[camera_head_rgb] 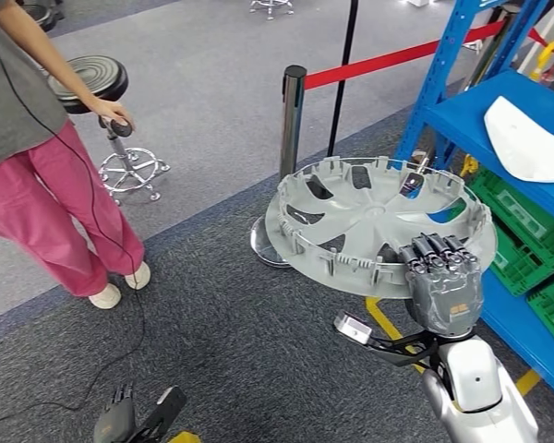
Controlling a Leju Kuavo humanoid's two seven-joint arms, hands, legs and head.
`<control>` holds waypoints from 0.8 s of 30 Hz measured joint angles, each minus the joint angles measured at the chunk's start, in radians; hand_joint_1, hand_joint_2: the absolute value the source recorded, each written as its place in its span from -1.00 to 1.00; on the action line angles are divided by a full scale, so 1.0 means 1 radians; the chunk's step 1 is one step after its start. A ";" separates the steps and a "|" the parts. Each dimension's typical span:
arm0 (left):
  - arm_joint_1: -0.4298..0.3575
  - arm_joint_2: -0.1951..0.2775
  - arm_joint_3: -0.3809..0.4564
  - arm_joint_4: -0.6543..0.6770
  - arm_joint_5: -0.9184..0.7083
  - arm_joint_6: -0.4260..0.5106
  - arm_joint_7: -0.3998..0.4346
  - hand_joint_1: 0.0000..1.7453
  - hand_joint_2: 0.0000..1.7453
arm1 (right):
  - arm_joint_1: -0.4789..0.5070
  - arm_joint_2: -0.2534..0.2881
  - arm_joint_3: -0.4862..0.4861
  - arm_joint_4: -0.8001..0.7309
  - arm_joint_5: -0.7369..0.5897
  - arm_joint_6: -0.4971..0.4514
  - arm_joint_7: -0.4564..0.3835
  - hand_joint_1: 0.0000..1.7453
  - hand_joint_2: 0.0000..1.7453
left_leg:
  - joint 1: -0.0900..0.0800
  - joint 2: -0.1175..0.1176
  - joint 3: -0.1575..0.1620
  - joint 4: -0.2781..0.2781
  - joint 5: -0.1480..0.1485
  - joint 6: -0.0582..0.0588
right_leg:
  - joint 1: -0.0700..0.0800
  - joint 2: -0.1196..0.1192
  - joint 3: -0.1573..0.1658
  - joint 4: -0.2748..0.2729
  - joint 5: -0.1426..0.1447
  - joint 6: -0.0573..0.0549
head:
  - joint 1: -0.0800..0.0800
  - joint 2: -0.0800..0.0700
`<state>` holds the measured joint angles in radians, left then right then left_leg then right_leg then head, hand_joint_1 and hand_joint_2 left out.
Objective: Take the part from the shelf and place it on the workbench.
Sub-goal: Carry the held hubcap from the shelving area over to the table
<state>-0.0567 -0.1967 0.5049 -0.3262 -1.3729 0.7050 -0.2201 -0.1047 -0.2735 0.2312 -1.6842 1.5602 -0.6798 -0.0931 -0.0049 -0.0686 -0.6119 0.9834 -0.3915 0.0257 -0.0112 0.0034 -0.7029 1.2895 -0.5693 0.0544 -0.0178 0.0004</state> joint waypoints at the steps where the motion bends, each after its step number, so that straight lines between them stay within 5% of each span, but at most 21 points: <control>1: 0.000 0.000 0.001 0.000 0.000 0.000 0.000 -1.00 1.00 | 0.001 0.000 0.000 0.000 0.000 0.000 0.000 1.00 1.00 | 0.001 -0.015 0.000 0.003 -0.001 -0.002 | -0.002 0.009 0.027 -0.064 0.039 0.000 | 0.000 0.000; 3: -0.001 0.000 0.002 0.000 0.000 0.000 0.000 -1.00 1.00 | 0.000 0.000 0.000 0.000 0.000 0.000 0.000 1.00 1.00 | 0.003 -0.042 -0.005 0.012 -0.002 -0.009 | -0.012 0.054 0.089 -0.196 0.093 0.002 | 0.000 0.000; 5: -0.001 0.001 0.004 0.001 0.001 0.000 0.000 -1.00 1.00 | 0.000 0.000 0.000 0.000 0.000 0.000 0.000 1.00 1.00 | 0.005 -0.066 -0.017 0.018 0.002 -0.021 | -0.015 0.081 0.114 -0.244 0.099 0.000 | -0.001 0.000; 7: 0.002 0.005 0.005 0.004 0.003 0.000 -0.001 -1.00 1.00 | 0.000 0.001 0.001 0.000 0.000 0.000 0.000 1.00 1.00 | 0.009 -0.087 -0.026 0.017 0.009 -0.034 | -0.013 0.063 0.115 -0.244 0.101 -0.010 | -0.001 0.000; 9: 0.005 0.008 0.007 0.008 0.004 0.000 -0.002 -1.00 1.00 | -0.001 0.001 0.001 0.000 0.000 0.000 0.002 1.00 1.00 | 0.007 -0.055 -0.040 0.037 -0.005 -0.044 | -0.013 0.039 0.116 -0.248 0.105 -0.023 | -0.005 0.000; 12: -0.002 0.009 0.008 0.014 0.004 0.000 -0.003 -1.00 1.00 | -0.003 0.000 -0.001 -0.002 0.000 0.000 0.005 1.00 1.00 | 0.005 0.040 -0.117 0.193 -0.086 -0.056 | -0.009 -0.003 0.117 -0.252 0.108 -0.036 | -0.016 0.000; 14: -0.005 0.009 0.010 0.020 0.006 0.000 -0.004 -1.00 1.00 | -0.002 0.000 -0.003 -0.002 0.000 0.000 0.007 1.00 1.00 | 0.008 0.055 -0.160 0.282 -0.111 -0.059 | -0.006 -0.033 0.117 -0.252 0.106 -0.038 | -0.016 0.000; 16: -0.005 0.010 0.014 0.025 0.010 0.000 -0.005 -1.00 1.00 | -0.001 0.000 -0.003 -0.003 0.000 0.000 0.014 1.00 1.00 | 0.008 0.063 -0.134 0.238 -0.074 -0.057 | -0.004 -0.061 0.117 -0.252 0.105 -0.038 | -0.016 0.000; 18: -0.007 0.013 0.019 0.028 0.012 0.000 -0.006 -1.00 1.00 | -0.005 -0.003 -0.003 -0.007 0.000 0.000 0.027 1.00 1.00 | 0.001 0.109 -0.059 0.107 -0.023 -0.051 | 0.001 -0.084 0.119 -0.251 0.102 -0.034 | -0.017 0.000; 20: -0.010 0.015 0.026 0.030 0.012 0.000 -0.008 -1.00 1.00 | -0.012 -0.013 -0.002 -0.012 0.000 0.000 0.044 1.00 1.00 | -0.007 0.146 -0.018 0.029 -0.006 -0.040 | 0.008 -0.104 0.122 -0.251 0.099 -0.026 | -0.014 0.000; 22: -0.011 0.018 0.031 0.034 0.013 0.000 -0.009 -1.00 1.00 | -0.020 -0.025 0.000 -0.015 0.000 0.000 0.063 1.00 1.00 | -0.011 0.129 -0.019 0.019 -0.005 -0.027 | 0.009 -0.126 0.127 -0.256 0.097 -0.015 | -0.012 0.000; 24: -0.008 0.023 0.036 0.038 0.014 0.000 -0.009 -1.00 1.00 | -0.027 -0.038 0.003 -0.017 0.000 0.000 0.082 1.00 1.00 | -0.008 0.103 -0.016 0.012 0.000 -0.015 | 0.005 -0.112 0.126 -0.244 0.083 -0.005 | -0.010 0.000</control>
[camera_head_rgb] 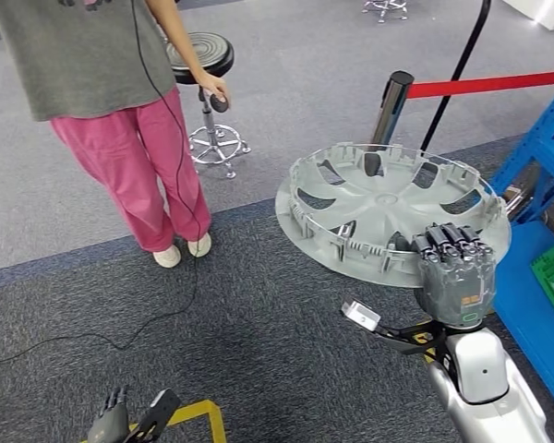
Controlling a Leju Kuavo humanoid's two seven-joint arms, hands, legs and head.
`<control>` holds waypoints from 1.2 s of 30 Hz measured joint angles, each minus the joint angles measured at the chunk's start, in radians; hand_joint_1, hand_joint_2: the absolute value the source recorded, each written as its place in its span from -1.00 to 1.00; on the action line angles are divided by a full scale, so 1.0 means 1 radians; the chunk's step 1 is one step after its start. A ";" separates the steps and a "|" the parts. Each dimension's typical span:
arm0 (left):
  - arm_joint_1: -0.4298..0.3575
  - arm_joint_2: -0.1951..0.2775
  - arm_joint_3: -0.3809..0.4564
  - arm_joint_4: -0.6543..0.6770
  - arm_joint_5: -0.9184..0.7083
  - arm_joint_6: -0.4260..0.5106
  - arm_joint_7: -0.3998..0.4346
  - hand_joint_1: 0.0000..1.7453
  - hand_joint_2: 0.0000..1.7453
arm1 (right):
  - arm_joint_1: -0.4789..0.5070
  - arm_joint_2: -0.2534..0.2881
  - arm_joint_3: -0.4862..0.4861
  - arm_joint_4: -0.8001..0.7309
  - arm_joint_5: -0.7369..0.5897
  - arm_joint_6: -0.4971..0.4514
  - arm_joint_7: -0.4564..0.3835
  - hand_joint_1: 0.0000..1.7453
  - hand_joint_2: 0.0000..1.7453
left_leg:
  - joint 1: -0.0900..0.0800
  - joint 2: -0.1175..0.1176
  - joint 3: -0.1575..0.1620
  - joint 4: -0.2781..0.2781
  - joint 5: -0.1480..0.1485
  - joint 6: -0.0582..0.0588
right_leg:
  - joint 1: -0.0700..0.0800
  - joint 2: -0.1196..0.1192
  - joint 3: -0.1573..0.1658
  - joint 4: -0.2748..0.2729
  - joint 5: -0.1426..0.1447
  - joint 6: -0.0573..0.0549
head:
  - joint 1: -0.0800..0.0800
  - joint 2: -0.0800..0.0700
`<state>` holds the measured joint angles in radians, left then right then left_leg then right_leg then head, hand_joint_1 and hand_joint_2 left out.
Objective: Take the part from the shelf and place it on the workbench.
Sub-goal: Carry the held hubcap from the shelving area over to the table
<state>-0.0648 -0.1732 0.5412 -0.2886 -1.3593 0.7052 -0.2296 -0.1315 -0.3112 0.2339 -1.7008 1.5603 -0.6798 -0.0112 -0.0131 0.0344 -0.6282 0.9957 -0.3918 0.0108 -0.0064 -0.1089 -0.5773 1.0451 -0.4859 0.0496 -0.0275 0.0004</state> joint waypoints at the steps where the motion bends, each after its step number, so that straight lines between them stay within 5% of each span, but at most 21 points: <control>1: 0.000 0.002 0.002 0.002 0.000 0.000 0.000 -1.00 1.00 | -0.003 -0.009 0.002 -0.001 0.000 0.000 0.009 1.00 1.00 | 0.003 -0.014 0.002 -0.003 0.002 0.006 | -0.002 0.026 -0.014 0.032 -0.020 0.003 | 0.002 0.000; 4: -0.004 0.004 0.010 0.010 0.002 0.000 0.000 -1.00 1.00 | -0.012 -0.038 0.010 -0.002 0.000 0.000 0.034 1.00 1.00 | 0.007 -0.056 0.005 -0.005 0.004 0.016 | -0.003 0.101 -0.108 0.224 -0.104 0.004 | 0.009 0.000; 6: -0.003 0.006 0.015 0.017 0.007 0.000 0.000 -1.00 1.00 | -0.016 -0.059 0.015 -0.002 -0.002 0.000 0.047 1.00 1.00 | 0.007 -0.088 0.006 -0.004 0.004 0.017 | -0.003 0.110 -0.142 0.273 -0.101 0.004 | 0.010 0.000; 8: -0.002 0.008 0.018 0.022 0.010 0.000 0.000 -1.00 1.00 | -0.022 -0.080 0.018 -0.005 -0.004 0.000 0.056 1.00 1.00 | 0.010 -0.120 0.006 0.000 0.004 0.015 | -0.007 0.124 -0.101 0.169 -0.029 0.005 | 0.010 0.000; 10: -0.003 0.010 0.021 0.025 0.010 0.000 0.000 -1.00 1.00 | -0.030 -0.099 0.019 -0.009 -0.006 0.000 0.061 1.00 1.00 | 0.011 -0.148 0.001 0.007 0.004 0.006 | -0.015 0.166 -0.042 0.043 0.020 0.007 | 0.009 0.000; 12: -0.002 0.012 0.022 0.028 0.011 0.000 0.000 -1.00 1.00 | -0.038 -0.111 0.020 -0.014 -0.007 0.000 0.063 1.00 1.00 | 0.012 -0.170 -0.008 0.010 0.009 -0.006 | -0.016 0.186 -0.020 0.002 0.024 0.003 | 0.009 0.000; 13: 0.000 0.014 0.022 0.029 0.011 0.000 0.000 -1.00 1.00 | -0.040 -0.115 0.022 -0.016 -0.008 0.000 0.064 1.00 1.00 | 0.015 -0.180 -0.012 0.010 0.012 -0.011 | -0.014 0.176 -0.019 0.001 0.027 -0.002 | 0.008 0.000; 14: 0.003 0.016 0.023 0.031 0.011 0.000 0.000 -1.00 1.00 | -0.042 -0.118 0.023 -0.016 -0.008 0.000 0.064 1.00 1.00 | 0.016 -0.179 -0.015 0.010 0.013 -0.016 | -0.013 0.165 -0.018 0.000 0.029 -0.007 | 0.009 0.000; 16: 0.004 0.018 0.024 0.034 0.011 0.000 0.000 -1.00 1.00 | -0.044 -0.123 0.024 -0.019 -0.008 0.000 0.065 1.00 1.00 | 0.013 -0.132 -0.032 0.042 -0.010 -0.025 | -0.012 0.141 -0.016 -0.003 0.032 -0.021 | 0.004 0.000; 18: 0.000 0.017 0.024 0.035 0.012 0.000 -0.001 -1.00 1.00 | -0.045 -0.131 0.024 -0.023 -0.008 0.000 0.066 1.00 1.00 | 0.010 -0.068 -0.087 0.157 -0.071 -0.032 | -0.008 0.115 -0.016 -0.005 0.031 -0.032 | -0.002 0.000; 20: -0.002 0.017 0.024 0.038 0.012 0.000 -0.003 -1.00 1.00 | -0.046 -0.138 0.024 -0.027 -0.011 0.000 0.069 1.00 1.00 | 0.013 -0.048 -0.150 0.286 -0.120 -0.035 | -0.004 0.085 -0.015 -0.005 0.029 -0.035 | -0.003 0.000; 21: -0.002 0.016 0.024 0.039 0.013 0.000 -0.004 -1.00 1.00 | -0.046 -0.142 0.024 -0.029 -0.013 0.000 0.070 1.00 1.00 | 0.014 -0.047 -0.161 0.308 -0.120 -0.035 | -0.004 0.070 -0.015 -0.005 0.028 -0.036 | -0.003 0.000; 23: 0.000 0.017 0.024 0.041 0.014 0.000 -0.006 -1.00 1.00 | -0.048 -0.151 0.023 -0.034 -0.019 0.000 0.072 1.00 1.00 | 0.013 -0.037 -0.121 0.233 -0.071 -0.031 | -0.003 0.044 -0.013 -0.005 0.026 -0.034 | -0.003 0.000; 25: -0.001 0.018 0.025 0.042 0.016 0.000 -0.007 -1.00 1.00 | -0.053 -0.160 0.021 -0.041 -0.024 0.000 0.073 1.00 1.00 | 0.005 0.016 -0.044 0.094 -0.019 -0.023 | 0.001 0.022 -0.010 -0.003 0.022 -0.028 | -0.003 0.000; 27: -0.004 0.018 0.025 0.043 0.018 0.000 -0.009 -1.00 1.00 | -0.057 -0.170 0.018 -0.048 -0.028 0.000 0.074 1.00 1.00 | -0.004 0.051 -0.009 0.022 -0.006 -0.014 | 0.006 0.000 -0.007 -0.003 0.017 -0.019 | 0.000 0.000; 29: -0.002 0.018 0.026 0.045 0.021 0.000 -0.009 -1.00 1.00 | -0.059 -0.176 0.016 -0.052 -0.031 0.000 0.074 1.00 1.00 | -0.006 0.028 -0.008 0.013 -0.007 -0.003 | 0.006 -0.020 -0.003 -0.006 0.012 -0.007 | 0.003 0.000; 30: -0.001 0.019 0.026 0.045 0.021 0.000 -0.010 -1.00 1.00 | -0.059 -0.177 0.015 -0.054 -0.032 0.000 0.074 1.00 1.00 | -0.004 0.014 -0.005 0.009 -0.005 0.003 | 0.003 -0.012 -0.002 0.000 0.004 -0.002 | 0.003 0.000; 33: -0.003 0.021 0.028 0.046 0.022 0.000 -0.010 -1.00 1.00 | -0.058 -0.185 0.014 -0.058 -0.033 0.000 0.074 1.00 1.00 | 0.003 -0.027 0.002 0.003 -0.001 0.019 | -0.002 0.076 -0.054 0.125 -0.063 0.007 | 0.011 0.000; 35: -0.004 0.021 0.029 0.048 0.022 0.000 -0.010 -1.00 1.00 | -0.057 -0.189 0.014 -0.058 -0.034 0.000 0.075 1.00 1.00 | 0.004 -0.057 0.003 0.003 0.000 0.022 | -0.002 0.106 -0.125 0.255 -0.108 0.009 | 0.015 0.000; 36: -0.004 0.020 0.029 0.049 0.021 0.000 -0.010 -1.00 1.00 | -0.056 -0.189 0.014 -0.058 -0.034 0.000 0.075 1.00 1.00 | 0.004 -0.074 0.003 0.003 0.000 0.022 | -0.003 0.109 -0.144 0.281 -0.106 0.009 | 0.015 0.000</control>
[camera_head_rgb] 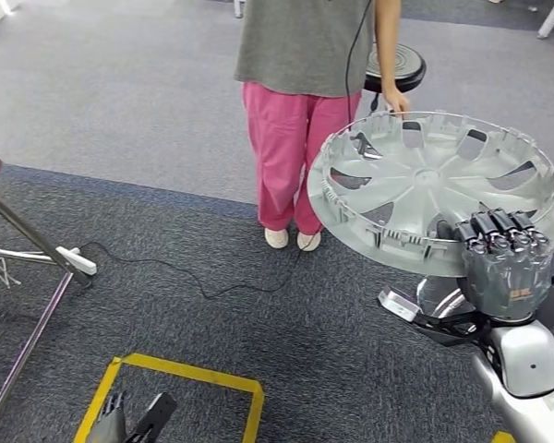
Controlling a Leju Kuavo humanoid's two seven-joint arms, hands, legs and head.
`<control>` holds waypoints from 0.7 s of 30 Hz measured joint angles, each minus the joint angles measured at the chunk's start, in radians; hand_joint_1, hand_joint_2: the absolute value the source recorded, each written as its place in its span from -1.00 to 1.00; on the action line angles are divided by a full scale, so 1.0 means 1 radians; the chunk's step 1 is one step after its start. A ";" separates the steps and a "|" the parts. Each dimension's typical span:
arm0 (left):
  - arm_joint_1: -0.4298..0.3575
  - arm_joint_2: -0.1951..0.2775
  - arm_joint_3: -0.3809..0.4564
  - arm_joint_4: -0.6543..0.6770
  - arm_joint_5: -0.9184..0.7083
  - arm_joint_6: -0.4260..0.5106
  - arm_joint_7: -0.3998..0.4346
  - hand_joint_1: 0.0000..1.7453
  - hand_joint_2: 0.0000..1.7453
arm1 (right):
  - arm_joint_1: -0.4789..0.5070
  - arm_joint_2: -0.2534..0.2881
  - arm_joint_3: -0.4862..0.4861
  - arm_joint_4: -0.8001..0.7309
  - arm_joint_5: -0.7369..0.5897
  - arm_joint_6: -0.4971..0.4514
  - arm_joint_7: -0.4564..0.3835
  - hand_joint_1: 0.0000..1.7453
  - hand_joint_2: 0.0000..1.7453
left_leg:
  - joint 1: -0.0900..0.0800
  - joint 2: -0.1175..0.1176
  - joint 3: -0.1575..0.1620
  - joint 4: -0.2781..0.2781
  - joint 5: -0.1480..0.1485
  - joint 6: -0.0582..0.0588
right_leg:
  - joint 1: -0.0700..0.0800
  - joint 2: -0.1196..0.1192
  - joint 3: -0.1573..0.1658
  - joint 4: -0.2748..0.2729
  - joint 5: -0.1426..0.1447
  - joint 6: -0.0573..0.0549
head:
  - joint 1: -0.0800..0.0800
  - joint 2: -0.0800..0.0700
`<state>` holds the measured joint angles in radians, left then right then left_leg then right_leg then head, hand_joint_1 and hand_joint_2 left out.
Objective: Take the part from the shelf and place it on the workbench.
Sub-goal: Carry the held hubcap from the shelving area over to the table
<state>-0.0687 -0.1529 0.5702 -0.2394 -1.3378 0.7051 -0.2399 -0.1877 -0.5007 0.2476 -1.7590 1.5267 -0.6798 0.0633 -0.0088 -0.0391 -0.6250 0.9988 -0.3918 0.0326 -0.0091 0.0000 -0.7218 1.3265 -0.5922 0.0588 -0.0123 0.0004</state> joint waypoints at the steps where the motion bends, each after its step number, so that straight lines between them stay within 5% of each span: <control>1: 0.001 0.000 0.000 0.001 0.000 0.000 0.000 -1.00 1.00 | 0.001 -0.001 0.000 0.000 0.000 0.000 0.000 1.00 1.00 | 0.001 -0.016 0.001 0.000 0.000 0.000 | -0.001 0.001 -0.001 -0.013 0.021 0.000 | 0.000 0.000; 3: 0.001 0.000 0.002 0.002 0.000 0.000 0.000 -1.00 1.00 | 0.001 -0.004 -0.001 -0.001 -0.001 0.000 0.000 1.00 1.00 | 0.005 -0.048 0.002 0.003 -0.001 -0.005 | -0.007 0.024 0.048 -0.138 0.098 0.003 | 0.000 0.000; 5: 0.000 0.000 0.005 0.002 0.001 0.000 0.000 -1.00 1.00 | 0.000 -0.008 -0.002 -0.003 -0.002 0.000 0.000 1.00 1.00 | 0.007 -0.076 -0.005 0.010 -0.001 -0.017 | -0.017 0.072 0.102 -0.254 0.141 0.005 | 0.000 0.000; 7: 0.001 0.001 0.008 0.003 0.002 0.000 0.000 -1.00 1.00 | 0.000 -0.010 -0.004 -0.006 -0.006 0.000 0.001 1.00 1.00 | 0.010 -0.100 -0.017 0.013 0.005 -0.030 | -0.018 0.089 0.116 -0.280 0.141 0.001 | 0.000 0.000; 9: 0.007 0.002 0.010 0.004 0.003 0.000 0.000 -1.00 1.00 | -0.001 -0.013 -0.007 -0.008 -0.009 0.000 0.002 1.00 1.00 | 0.013 -0.106 -0.024 0.011 0.008 -0.040 | -0.015 0.066 0.116 -0.280 0.144 -0.012 | 0.000 0.000; 11: 0.008 0.003 0.010 0.005 0.004 0.000 0.000 -1.00 1.00 | -0.001 -0.016 -0.011 -0.013 -0.012 0.000 0.002 1.00 1.00 | 0.009 -0.053 -0.046 0.051 -0.019 -0.048 | -0.014 0.039 0.119 -0.285 0.146 -0.026 | -0.005 0.000; 13: 0.004 0.003 0.011 0.005 0.004 0.000 0.000 -1.00 1.00 | -0.001 -0.020 -0.018 -0.018 -0.015 0.000 0.003 1.00 1.00 | 0.007 0.008 -0.106 0.170 -0.079 -0.054 | -0.009 0.010 0.120 -0.287 0.144 -0.036 | -0.011 0.000; 15: 0.002 0.001 0.011 0.006 0.004 0.000 -0.001 -1.00 1.00 | -0.001 -0.023 -0.022 -0.020 -0.018 0.000 0.003 1.00 1.00 | 0.009 0.024 -0.163 0.284 -0.117 -0.057 | -0.006 -0.019 0.121 -0.287 0.142 -0.039 | -0.011 0.000; 16: 0.003 0.001 0.011 0.006 0.006 0.000 -0.001 -1.00 1.00 | 0.000 -0.025 -0.023 -0.021 -0.019 0.000 0.002 1.00 1.00 | 0.010 0.026 -0.169 0.295 -0.111 -0.057 | -0.005 -0.033 0.122 -0.287 0.141 -0.040 | -0.011 0.000; 18: 0.005 0.001 0.011 0.006 0.008 0.000 -0.002 -1.00 1.00 | 0.000 -0.030 -0.025 -0.023 -0.020 0.000 0.002 1.00 1.00 | 0.009 0.041 -0.121 0.208 -0.056 -0.054 | -0.003 -0.059 0.126 -0.287 0.138 -0.038 | -0.011 0.000; 21: 0.002 0.000 0.012 0.006 0.008 0.000 -0.002 -1.00 1.00 | 0.000 -0.037 -0.032 -0.027 -0.021 0.000 0.002 1.00 1.00 | -0.002 0.102 -0.026 0.035 -0.003 -0.043 | 0.005 -0.090 0.134 -0.285 0.129 -0.025 | -0.010 0.000</control>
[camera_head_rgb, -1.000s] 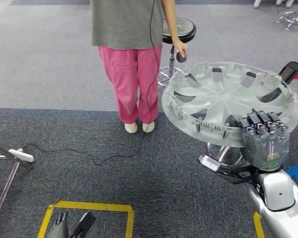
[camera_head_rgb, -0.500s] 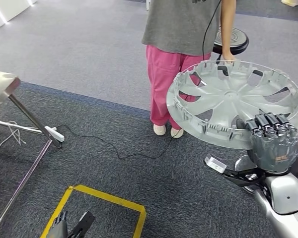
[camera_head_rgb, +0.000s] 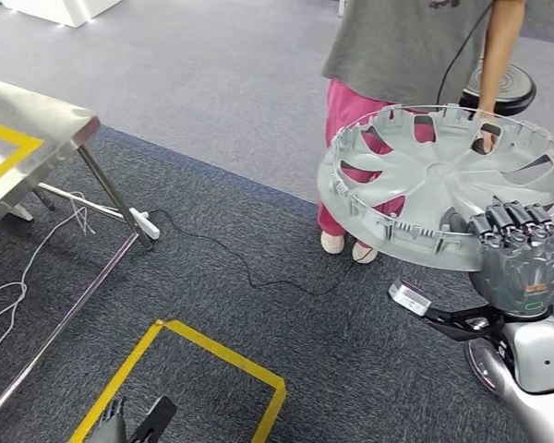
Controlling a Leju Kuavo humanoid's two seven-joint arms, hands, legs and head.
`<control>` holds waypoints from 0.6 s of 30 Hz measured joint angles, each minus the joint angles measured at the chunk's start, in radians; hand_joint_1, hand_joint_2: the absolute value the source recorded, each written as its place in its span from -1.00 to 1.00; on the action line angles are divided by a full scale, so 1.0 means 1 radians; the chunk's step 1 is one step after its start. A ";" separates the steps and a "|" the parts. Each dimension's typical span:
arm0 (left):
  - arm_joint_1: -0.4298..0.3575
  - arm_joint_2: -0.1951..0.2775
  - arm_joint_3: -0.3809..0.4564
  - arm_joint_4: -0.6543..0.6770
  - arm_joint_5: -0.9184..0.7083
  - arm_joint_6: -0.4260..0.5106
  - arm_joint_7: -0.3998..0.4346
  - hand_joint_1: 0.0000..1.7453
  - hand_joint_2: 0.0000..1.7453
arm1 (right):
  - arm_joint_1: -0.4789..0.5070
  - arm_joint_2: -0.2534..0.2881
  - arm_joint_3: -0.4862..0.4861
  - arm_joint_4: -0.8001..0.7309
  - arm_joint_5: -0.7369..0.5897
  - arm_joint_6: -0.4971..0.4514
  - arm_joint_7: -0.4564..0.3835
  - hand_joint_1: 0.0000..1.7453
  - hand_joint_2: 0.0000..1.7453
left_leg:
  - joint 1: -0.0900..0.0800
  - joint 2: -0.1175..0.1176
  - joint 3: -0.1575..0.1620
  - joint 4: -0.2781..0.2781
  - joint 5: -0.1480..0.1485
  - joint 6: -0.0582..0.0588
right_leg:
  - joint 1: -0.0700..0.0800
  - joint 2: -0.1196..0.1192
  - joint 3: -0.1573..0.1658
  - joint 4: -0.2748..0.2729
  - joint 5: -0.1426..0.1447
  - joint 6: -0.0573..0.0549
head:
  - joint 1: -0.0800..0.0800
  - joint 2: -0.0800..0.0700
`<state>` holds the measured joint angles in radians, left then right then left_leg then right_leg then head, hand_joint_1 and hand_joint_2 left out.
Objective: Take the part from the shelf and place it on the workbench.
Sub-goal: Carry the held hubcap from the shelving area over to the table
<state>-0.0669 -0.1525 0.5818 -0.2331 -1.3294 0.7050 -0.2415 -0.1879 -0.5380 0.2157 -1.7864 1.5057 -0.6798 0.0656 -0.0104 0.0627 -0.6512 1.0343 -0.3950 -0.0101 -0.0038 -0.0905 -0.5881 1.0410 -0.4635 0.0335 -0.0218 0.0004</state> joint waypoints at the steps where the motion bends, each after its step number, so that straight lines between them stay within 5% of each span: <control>1: -0.001 0.000 0.000 0.000 0.000 0.000 0.000 -1.00 1.00 | 0.000 -0.002 -0.002 -0.001 0.000 0.000 0.000 1.00 1.00 | -0.003 0.004 0.007 -0.016 -0.002 0.004 | 0.003 -0.010 0.002 -0.001 -0.003 0.005 | 0.001 0.000; 3: 0.002 0.000 0.000 0.000 0.001 0.000 0.000 -1.00 1.00 | -0.001 -0.005 -0.004 -0.002 -0.002 0.000 0.000 1.00 1.00 | -0.002 -0.021 0.006 -0.021 -0.001 0.016 | 0.002 -0.028 0.008 -0.004 -0.008 0.015 | 0.004 0.000; 5: 0.003 0.002 0.001 0.000 0.002 0.000 0.000 -1.00 1.00 | 0.000 -0.011 -0.010 -0.006 -0.008 0.000 0.000 1.00 1.00 | 0.004 -0.046 0.011 -0.026 0.002 0.028 | -0.002 0.004 -0.004 0.031 -0.032 0.024 | 0.006 0.000; 7: 0.000 0.002 0.002 0.001 0.004 0.001 0.000 -1.00 1.00 | 0.002 -0.021 -0.020 -0.010 -0.018 0.000 0.001 1.00 1.00 | 0.007 -0.071 0.015 -0.027 0.002 0.037 | -0.006 0.064 -0.061 0.150 -0.088 0.028 | 0.013 0.000; 9: 0.000 0.002 0.002 0.002 0.007 0.000 0.000 -1.00 1.00 | 0.005 -0.031 -0.031 -0.013 -0.028 0.000 0.000 1.00 1.00 | 0.007 -0.098 0.016 -0.027 0.003 0.040 | -0.006 0.087 -0.130 0.271 -0.126 0.030 | 0.017 0.000; 10: 0.001 0.002 0.002 0.003 0.009 0.000 0.000 -1.00 1.00 | 0.009 -0.035 -0.035 -0.015 -0.033 0.000 0.000 1.00 1.00 | 0.008 -0.113 0.017 -0.027 0.002 0.040 | -0.006 0.090 -0.146 0.287 -0.119 0.031 | 0.017 0.000; 12: 0.003 0.002 0.003 0.004 0.012 0.000 0.000 -1.00 1.00 | 0.015 -0.044 -0.043 -0.019 -0.038 0.000 -0.001 1.00 1.00 | 0.010 -0.143 0.020 -0.025 0.002 0.038 | -0.010 0.100 -0.117 0.201 -0.052 0.031 | 0.017 0.000; 14: 0.003 0.002 0.004 0.004 0.013 -0.001 0.000 -1.00 1.00 | 0.018 -0.053 -0.051 -0.024 -0.042 0.000 -0.003 1.00 1.00 | 0.011 -0.171 0.019 -0.020 -0.001 0.030 | -0.019 0.144 -0.055 0.066 0.008 0.034 | 0.017 0.000; 16: 0.004 0.003 0.004 0.005 0.017 -0.003 0.000 -1.00 1.00 | 0.026 -0.059 -0.059 -0.031 -0.047 0.000 -0.005 1.00 1.00 | 0.012 -0.195 0.013 -0.018 0.001 0.017 | -0.023 0.170 -0.024 0.008 0.019 0.031 | 0.016 0.000; 18: 0.009 0.004 0.005 0.006 0.021 -0.005 0.000 -1.00 1.00 | 0.038 -0.061 -0.064 -0.039 -0.049 0.000 -0.007 1.00 1.00 | 0.016 -0.215 0.008 -0.022 0.007 0.006 | -0.019 0.149 -0.019 0.004 0.020 0.018 | 0.015 0.000</control>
<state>-0.0578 -0.1480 0.5869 -0.2269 -1.3083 0.7002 -0.2415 -0.1502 -0.5992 0.1512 -1.8252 1.4565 -0.6798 0.0584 0.0052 -0.1522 -0.6437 1.0128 -0.3879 -0.0038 -0.0230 0.0582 -0.6076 1.0446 -0.4434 0.0520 -0.0068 0.0004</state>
